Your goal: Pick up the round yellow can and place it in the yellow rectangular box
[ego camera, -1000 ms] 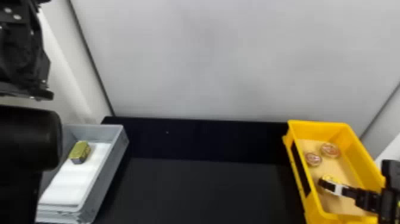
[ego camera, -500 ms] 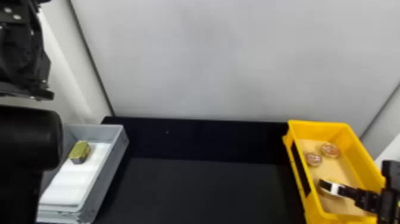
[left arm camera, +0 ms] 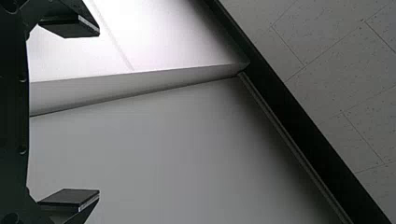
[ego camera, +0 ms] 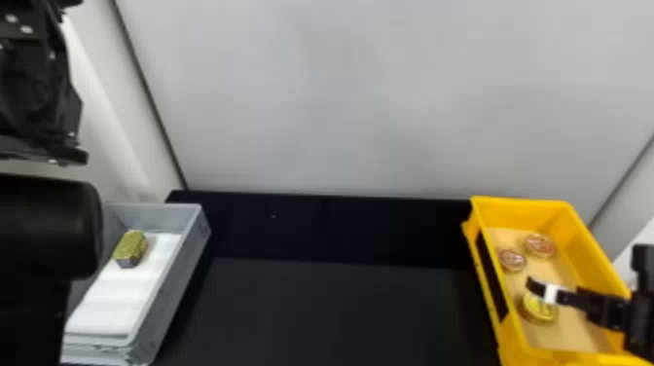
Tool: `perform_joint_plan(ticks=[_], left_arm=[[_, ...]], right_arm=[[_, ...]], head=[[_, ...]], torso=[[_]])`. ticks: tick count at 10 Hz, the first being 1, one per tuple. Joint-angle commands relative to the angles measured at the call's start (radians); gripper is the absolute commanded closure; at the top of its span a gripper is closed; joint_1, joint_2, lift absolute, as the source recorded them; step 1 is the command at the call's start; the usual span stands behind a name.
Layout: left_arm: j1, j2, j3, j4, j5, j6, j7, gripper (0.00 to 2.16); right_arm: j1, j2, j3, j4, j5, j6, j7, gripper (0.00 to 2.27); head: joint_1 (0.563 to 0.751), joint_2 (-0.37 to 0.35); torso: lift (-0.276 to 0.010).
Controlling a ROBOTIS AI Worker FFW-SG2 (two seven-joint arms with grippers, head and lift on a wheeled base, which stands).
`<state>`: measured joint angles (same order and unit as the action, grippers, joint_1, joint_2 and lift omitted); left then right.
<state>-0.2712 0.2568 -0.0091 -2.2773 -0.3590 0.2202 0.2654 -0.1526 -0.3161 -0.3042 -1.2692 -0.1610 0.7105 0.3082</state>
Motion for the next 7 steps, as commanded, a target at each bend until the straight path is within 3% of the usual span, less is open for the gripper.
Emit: perform_joint_plan(ticks=[1,4,5,7], left_arm=[[0.006,-0.001,0.004,-0.005,0.000,0.004,0.000,0.07],[0.023,-0.001,0.020,-0.014,0.000,0.009,0.000,0.07],[0.026,-0.001,0.020,-0.014,0.000,0.010,0.000,0.07],[0.029,0.003,0.024,-0.016,0.000,0.010,0.000,0.07]], right_arm=[[0.054,0.005,-0.006,-0.274,0.000,0.040,-0.030,0.00],[0.102,0.009,-0.010,-0.588,-0.008,0.023,-0.169,0.03],[0.113,0.009,0.001,-0.644,-0.006,-0.052,-0.213,0.06],[0.128,0.012,0.076,-0.739,0.018,-0.218,-0.425,0.09]], head=[[0.663,0.054],[0.663,0.054],[0.663,0.054],[0.663,0.054]], torso=[[-0.010],[-0.010],[-0.010],[-0.010]])
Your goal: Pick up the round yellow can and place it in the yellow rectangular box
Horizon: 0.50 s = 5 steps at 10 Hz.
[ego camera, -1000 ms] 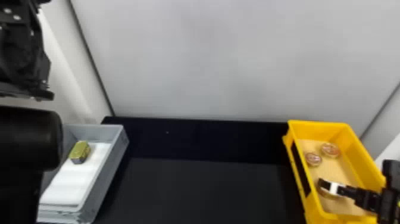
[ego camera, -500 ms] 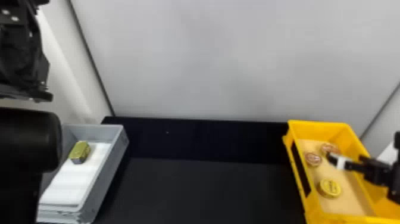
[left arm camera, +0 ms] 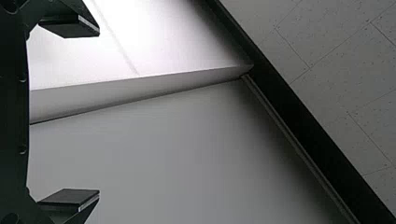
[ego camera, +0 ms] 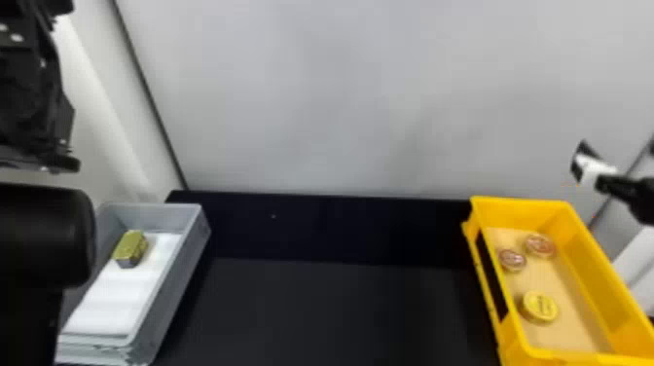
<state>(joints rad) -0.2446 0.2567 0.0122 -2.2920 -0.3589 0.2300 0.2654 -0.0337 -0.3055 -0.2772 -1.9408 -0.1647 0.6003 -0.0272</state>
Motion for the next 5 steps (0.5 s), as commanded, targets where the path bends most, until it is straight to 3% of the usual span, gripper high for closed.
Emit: perform_joint_plan(ticks=[1,3,4,5], left_arm=[[-0.002,0.003,0.000,-0.001,0.000,0.003,0.000,0.07],[-0.010,0.010,-0.001,-0.001,0.000,0.005,0.000,0.07],[-0.012,0.010,-0.001,-0.001,0.000,0.005,0.000,0.07],[-0.015,0.010,-0.001,0.000,0.000,0.005,0.000,0.07]], right_arm=[[-0.005,0.002,0.067,-0.122,0.071,-0.135,-0.128,0.09],[-0.045,0.006,0.116,-0.216,0.185,-0.229,-0.240,0.07],[-0.060,0.008,0.162,-0.247,0.255,-0.318,-0.365,0.07],[-0.088,0.014,0.178,-0.267,0.337,-0.399,-0.387,0.08]], head=[[0.663,0.054],[0.663,0.054],[0.663,0.054],[0.663,0.054]], torso=[[-0.010],[-0.010],[-0.010],[-0.010]])
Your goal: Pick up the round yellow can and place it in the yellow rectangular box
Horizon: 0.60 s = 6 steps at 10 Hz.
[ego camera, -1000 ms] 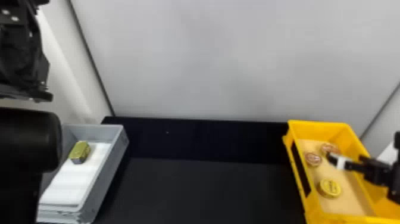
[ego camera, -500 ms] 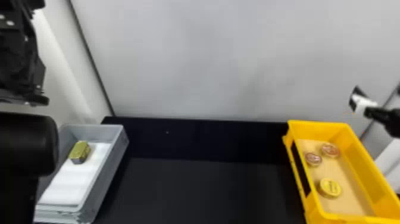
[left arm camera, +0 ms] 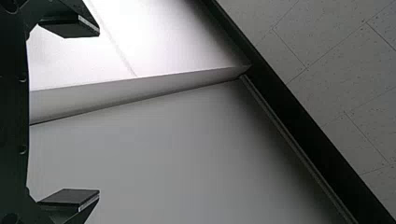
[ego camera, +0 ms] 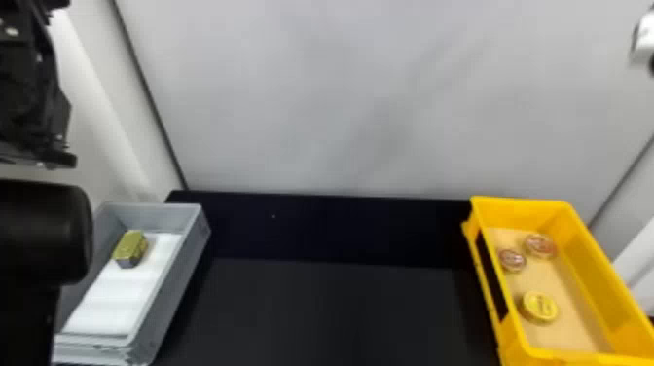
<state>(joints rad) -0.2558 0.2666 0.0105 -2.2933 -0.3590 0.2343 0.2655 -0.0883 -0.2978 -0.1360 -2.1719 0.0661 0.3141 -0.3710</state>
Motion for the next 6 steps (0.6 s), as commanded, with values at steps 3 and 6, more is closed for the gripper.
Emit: perform_joint_plan(ticks=[3,6], left_arm=[[-0.019,0.008,0.000,0.006,0.000,-0.007,0.003,0.07],[-0.037,0.028,0.011,0.005,-0.005,-0.023,0.006,0.07]], right_arm=[[-0.179,0.006,0.095,-0.051,0.245,-0.265,-0.014,0.11],[-0.311,-0.096,0.145,-0.069,0.285,-0.334,0.020,0.10]], head=[[0.663,0.054],[0.663,0.054]], torso=[[-0.010],[-0.010]])
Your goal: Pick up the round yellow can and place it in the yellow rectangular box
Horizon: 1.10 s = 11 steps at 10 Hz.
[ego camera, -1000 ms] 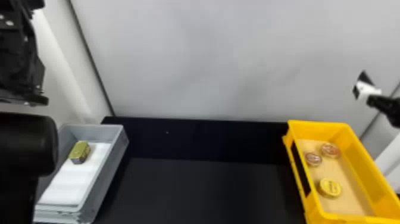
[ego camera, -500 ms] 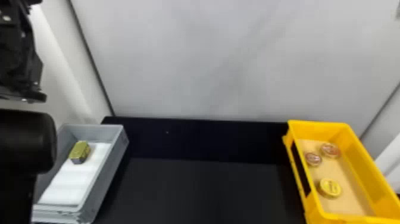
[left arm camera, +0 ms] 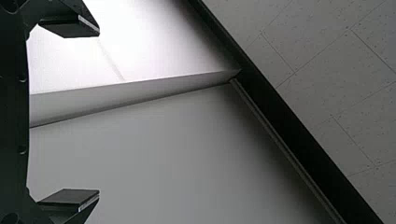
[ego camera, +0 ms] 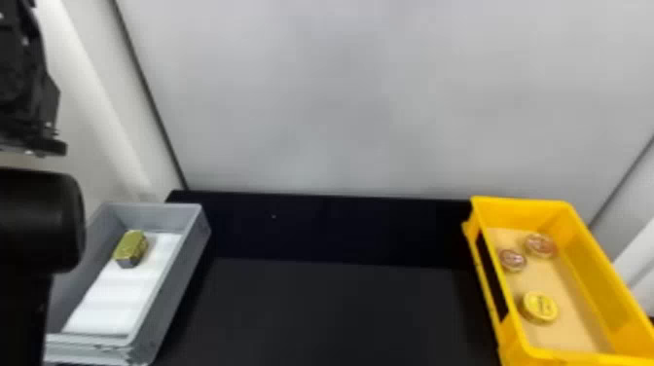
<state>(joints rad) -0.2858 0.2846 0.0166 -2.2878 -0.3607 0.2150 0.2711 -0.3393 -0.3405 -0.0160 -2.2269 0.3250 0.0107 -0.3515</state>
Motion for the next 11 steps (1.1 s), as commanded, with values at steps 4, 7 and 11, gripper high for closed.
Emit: perform_joint_plan(ticks=[4,7,11], left_arm=[[-0.015,0.018,0.003,-0.002,-0.008,0.004,0.002,0.07],[-0.021,0.025,-0.003,-0.012,-0.008,0.020,0.002,0.07],[-0.027,0.036,0.000,-0.019,-0.015,0.032,0.001,0.07]], right_arm=[[-0.079,-0.084,0.037,-0.030,0.052,-0.037,-0.006,0.10],[-0.084,-0.087,0.027,-0.040,0.056,-0.032,0.005,0.10],[-0.049,-0.072,0.011,-0.048,0.063,-0.034,-0.018,0.10]], head=[[0.663,0.054],[0.663,0.054],[0.663,0.054]], torso=[[-0.010],[-0.010],[-0.010]])
